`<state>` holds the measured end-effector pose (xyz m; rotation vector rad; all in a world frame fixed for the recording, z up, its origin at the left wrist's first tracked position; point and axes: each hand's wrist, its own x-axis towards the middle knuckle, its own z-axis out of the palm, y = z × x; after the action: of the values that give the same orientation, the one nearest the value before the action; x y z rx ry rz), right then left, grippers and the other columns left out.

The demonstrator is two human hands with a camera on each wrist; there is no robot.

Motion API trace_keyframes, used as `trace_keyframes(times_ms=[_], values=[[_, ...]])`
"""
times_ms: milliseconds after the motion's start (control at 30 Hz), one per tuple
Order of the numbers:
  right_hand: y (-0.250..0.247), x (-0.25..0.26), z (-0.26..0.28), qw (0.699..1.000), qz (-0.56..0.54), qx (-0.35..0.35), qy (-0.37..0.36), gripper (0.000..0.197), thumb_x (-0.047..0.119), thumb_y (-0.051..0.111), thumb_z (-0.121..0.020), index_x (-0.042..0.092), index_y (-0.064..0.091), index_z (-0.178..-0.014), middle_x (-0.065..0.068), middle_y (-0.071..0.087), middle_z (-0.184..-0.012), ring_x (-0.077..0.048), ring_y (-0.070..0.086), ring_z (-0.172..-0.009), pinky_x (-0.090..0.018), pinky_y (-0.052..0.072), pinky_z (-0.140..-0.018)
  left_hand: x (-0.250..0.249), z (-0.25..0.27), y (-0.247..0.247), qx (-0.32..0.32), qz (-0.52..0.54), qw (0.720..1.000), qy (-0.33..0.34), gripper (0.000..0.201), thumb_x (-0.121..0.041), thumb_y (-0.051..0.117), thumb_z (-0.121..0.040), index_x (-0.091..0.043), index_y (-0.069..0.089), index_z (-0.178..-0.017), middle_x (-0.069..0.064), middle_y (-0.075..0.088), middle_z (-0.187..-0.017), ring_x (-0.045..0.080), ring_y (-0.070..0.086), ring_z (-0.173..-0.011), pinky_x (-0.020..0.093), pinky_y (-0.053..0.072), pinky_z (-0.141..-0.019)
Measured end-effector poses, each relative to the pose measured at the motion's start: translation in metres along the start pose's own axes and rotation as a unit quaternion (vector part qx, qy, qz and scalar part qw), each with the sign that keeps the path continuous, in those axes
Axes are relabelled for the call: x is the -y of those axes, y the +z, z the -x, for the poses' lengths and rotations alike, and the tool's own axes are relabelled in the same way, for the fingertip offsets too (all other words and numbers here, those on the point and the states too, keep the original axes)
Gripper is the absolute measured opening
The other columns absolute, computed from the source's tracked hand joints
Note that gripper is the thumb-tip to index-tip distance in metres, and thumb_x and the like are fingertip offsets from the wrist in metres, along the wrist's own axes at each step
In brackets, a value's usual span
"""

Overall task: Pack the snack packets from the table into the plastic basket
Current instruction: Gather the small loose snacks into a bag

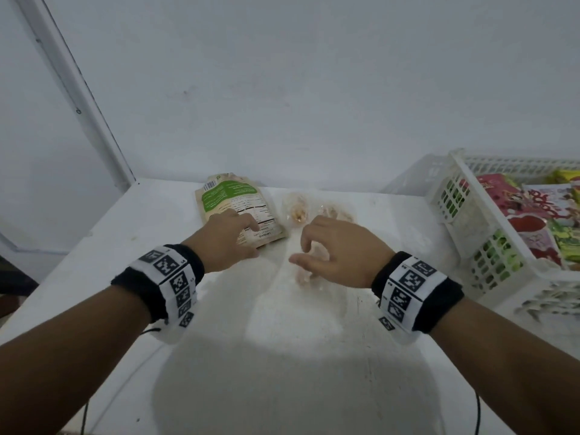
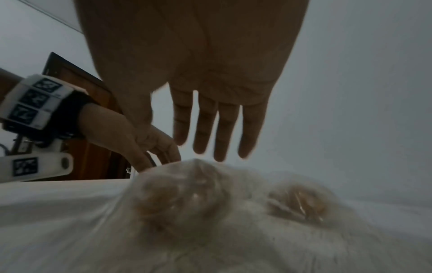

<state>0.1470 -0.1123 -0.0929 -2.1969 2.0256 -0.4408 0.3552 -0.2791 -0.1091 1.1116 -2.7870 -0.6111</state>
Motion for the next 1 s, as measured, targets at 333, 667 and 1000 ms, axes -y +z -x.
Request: trace_keyframes(times_ms=[333,667,1000], values=[[0.030,-0.001,0.000,0.979,0.076,0.167,0.091,0.093,0.085,0.046,-0.082,0.030,0.029,-0.155,0.004,0.041,-0.152,-0.021,0.041,-0.137,-0.044,0.040,-0.111,0.007,-0.016,0.006,0.058,-0.195,0.979,-0.029,0.042,-0.040,0.057,-0.100,-0.021,0.050,-0.136,0.003,0.054,-0.130,0.024,0.056,-0.114,0.039,0.050,-0.095],[0.052,-0.002,0.002,0.967,0.117,0.193,0.115,0.098,0.080,0.027,-0.093,0.021,-0.009,-0.162,-0.005,0.000,-0.171,-0.025,-0.003,-0.157,-0.043,0.002,-0.127,0.013,-0.023,0.003,0.072,-0.229,0.971,0.006,0.026,-0.043,0.055,-0.101,-0.022,0.069,-0.102,-0.002,0.067,-0.096,0.019,0.061,-0.089,0.033,0.052,-0.080],[0.056,-0.004,0.002,0.969,0.128,0.159,0.142,0.094,0.076,0.026,-0.095,0.019,-0.007,-0.162,-0.008,0.000,-0.171,-0.029,-0.004,-0.157,-0.044,0.006,-0.126,0.011,0.000,0.005,0.064,-0.159,0.985,0.027,0.020,-0.038,0.056,-0.100,-0.026,0.069,-0.092,-0.006,0.068,-0.097,0.018,0.060,-0.089,0.030,0.045,-0.075]])
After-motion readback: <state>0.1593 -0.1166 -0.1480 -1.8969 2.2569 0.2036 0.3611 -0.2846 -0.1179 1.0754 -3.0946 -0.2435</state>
